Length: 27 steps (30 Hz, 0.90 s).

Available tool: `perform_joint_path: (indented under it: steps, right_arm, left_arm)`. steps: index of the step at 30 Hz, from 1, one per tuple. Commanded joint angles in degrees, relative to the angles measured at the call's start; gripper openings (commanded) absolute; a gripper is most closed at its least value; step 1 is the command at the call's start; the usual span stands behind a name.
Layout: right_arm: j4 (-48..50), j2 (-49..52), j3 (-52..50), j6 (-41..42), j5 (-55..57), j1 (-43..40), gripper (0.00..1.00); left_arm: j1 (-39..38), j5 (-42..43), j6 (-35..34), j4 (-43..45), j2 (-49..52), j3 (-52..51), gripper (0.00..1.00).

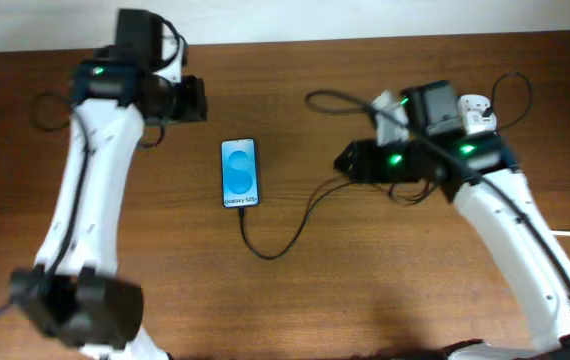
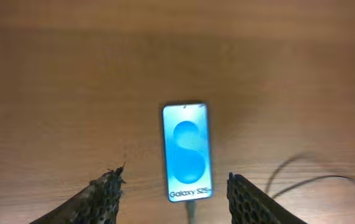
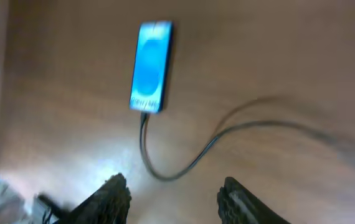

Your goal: Plug charger to phone and switch on socket

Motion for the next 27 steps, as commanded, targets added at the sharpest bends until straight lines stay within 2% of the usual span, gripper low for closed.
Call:
perform_joint_path:
  steps: [1,2,3,4,7,8,12,23,27]
  right_arm:
    - [-6.1,-0.76,7.15,-3.06,5.99,-7.43,0.5]
    - [-8.09,-0.81,8.7,-3.06,7.28,-9.9,0.5]
    - [-10.54,-0.81,10.62,-3.06,9.57,-13.62,0.5]
    - [-12.41,-0.81,11.98,-3.04,12.87,-19.1,0.51]
    - [-12.7,-0.68,11.65,-3.04,21.35,-31.06,0.55]
    - [-12.24,-0.48,10.97,-3.06,21.44,-35.47,0.55]
    - [-7.93,5.22,10.54,-4.13,21.27,-44.15,0.56]
    - [8.57,24.28,10.54,-3.93,21.29,-46.4,0.61]
    - [12.15,27.65,10.54,-4.0,21.46,-46.45,0.61]
  left_arm:
    - [0.22,-0.59,0.13,-0.2,-9.77,0.83,0.72]
    - [0.22,-0.59,0.13,-0.2,-11.37,0.83,0.79]
    - [0.22,-0.61,0.13,-0.2,-12.61,0.83,0.92]
    - [0.22,-0.61,0.13,-0.17,-13.86,0.83,1.0]
    - [0.22,-0.59,0.13,-0.24,-14.01,0.74,0.99]
    - [0.22,-0.61,0.13,-0.26,-14.01,0.74,0.99]
    - [0.22,-0.61,0.13,-0.35,-14.01,0.74,0.99]
    - [0.22,-0.61,0.13,-0.37,-14.01,0.74,0.99]
    - [0.22,-0.61,0.13,-0.37,-14.01,0.74,0.99]
